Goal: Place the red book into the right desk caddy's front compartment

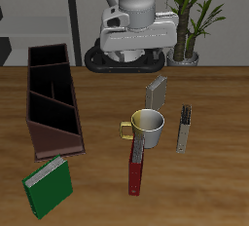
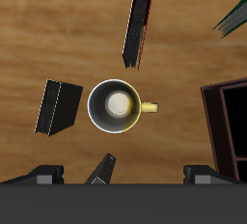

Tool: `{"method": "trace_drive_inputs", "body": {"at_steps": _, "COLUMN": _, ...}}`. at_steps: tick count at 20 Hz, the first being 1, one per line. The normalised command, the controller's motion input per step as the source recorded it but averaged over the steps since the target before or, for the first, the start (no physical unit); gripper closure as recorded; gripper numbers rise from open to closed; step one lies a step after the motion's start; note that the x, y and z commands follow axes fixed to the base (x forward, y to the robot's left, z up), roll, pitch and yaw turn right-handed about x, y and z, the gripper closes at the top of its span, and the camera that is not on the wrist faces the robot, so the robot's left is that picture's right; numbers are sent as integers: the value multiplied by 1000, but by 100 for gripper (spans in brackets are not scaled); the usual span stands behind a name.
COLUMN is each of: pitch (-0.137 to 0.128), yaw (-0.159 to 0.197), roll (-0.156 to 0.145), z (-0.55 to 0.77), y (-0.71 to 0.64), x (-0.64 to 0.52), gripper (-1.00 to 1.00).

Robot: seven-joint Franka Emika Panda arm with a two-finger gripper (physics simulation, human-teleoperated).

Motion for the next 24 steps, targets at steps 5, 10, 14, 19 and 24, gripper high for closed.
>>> {"method": "trace_drive_inputs", "body": {"at_steps": 5, "pitch": -52, "yaw": 16, "roll": -11, "z": 179, "y": 119, "x": 332, "gripper": -100}}
{"method": "trace_drive_inputs", "body": {"at_steps": 10, "pitch": -16, "yaw": 5, "roll": 16, "z": 68, "y": -6, "x": 332, "gripper": -100}}
{"method": "trace_drive_inputs", "body": {"at_steps": 14, "pitch": -64, "yaw": 61, "roll": 21, "z": 66, "y": -60, "x": 371, "gripper": -100}}
{"method": "trace_drive_inputs", "body": {"at_steps": 19, "pitch": -42, "yaw": -31, "roll": -1, "z": -79, "y": -156, "x": 397, "gripper": -100}}
{"method": "trace_drive_inputs", "body": {"at_steps": 24, "pitch": 0, "yaw": -38, "roll": -7, "z": -133, "y": -59, "x": 272, "gripper": -100}}
